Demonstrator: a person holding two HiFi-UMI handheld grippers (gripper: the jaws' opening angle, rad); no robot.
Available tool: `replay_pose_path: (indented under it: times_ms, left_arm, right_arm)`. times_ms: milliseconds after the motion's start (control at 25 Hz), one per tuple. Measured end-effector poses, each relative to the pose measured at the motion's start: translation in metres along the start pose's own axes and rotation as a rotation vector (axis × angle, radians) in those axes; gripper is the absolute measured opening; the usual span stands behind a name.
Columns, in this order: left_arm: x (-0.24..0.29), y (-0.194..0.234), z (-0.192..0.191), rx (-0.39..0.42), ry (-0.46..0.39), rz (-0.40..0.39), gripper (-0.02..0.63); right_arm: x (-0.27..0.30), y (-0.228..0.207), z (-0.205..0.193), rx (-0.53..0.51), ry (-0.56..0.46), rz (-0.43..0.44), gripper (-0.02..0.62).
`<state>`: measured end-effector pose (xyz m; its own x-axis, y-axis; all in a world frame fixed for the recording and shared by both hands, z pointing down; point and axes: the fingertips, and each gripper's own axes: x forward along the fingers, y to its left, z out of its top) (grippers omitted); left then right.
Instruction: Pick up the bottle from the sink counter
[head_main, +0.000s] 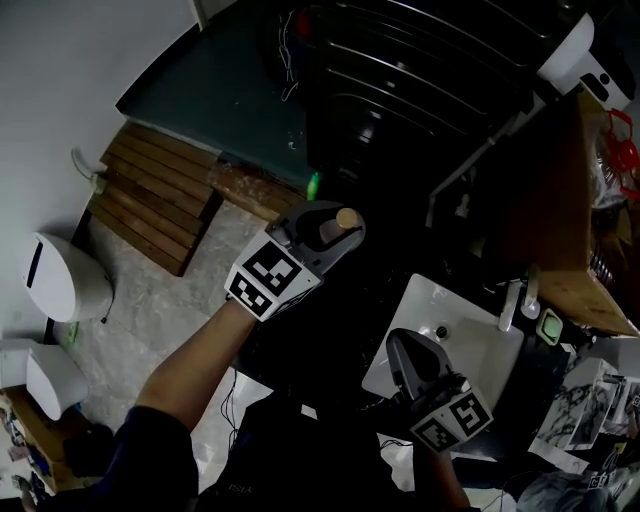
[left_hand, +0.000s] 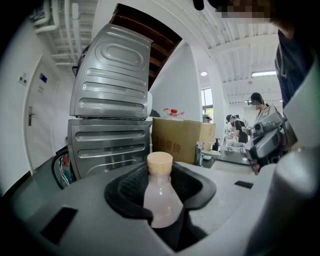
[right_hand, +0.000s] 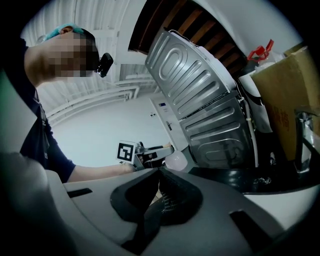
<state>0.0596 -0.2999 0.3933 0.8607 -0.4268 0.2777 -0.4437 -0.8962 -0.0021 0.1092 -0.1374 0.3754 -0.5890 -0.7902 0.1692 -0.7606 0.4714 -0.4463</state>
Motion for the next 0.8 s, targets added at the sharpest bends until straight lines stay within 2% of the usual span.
replay_pose_path:
  times_ms: [280,520,800]
  left_arm:
    - [-0.019,-0.017,0.024,0.035,-0.033,-0.008,0.141]
    - [-0.064,-0.043,0.050,0.038,-0.085,-0.011,0.141]
    - [-0.099,-0.069,0.061,0.047,-0.109,-0.014,0.141]
  right_arm:
    - [-0.002,0.009,0.008,-0.014,-0.018,0.005,0.026]
    - [-0.015,0.044,0.014,-0.037,-0.037,0.011,0.026]
    - [-0.024,0.067,0.018,-0.061,-0.057,0.005,0.026]
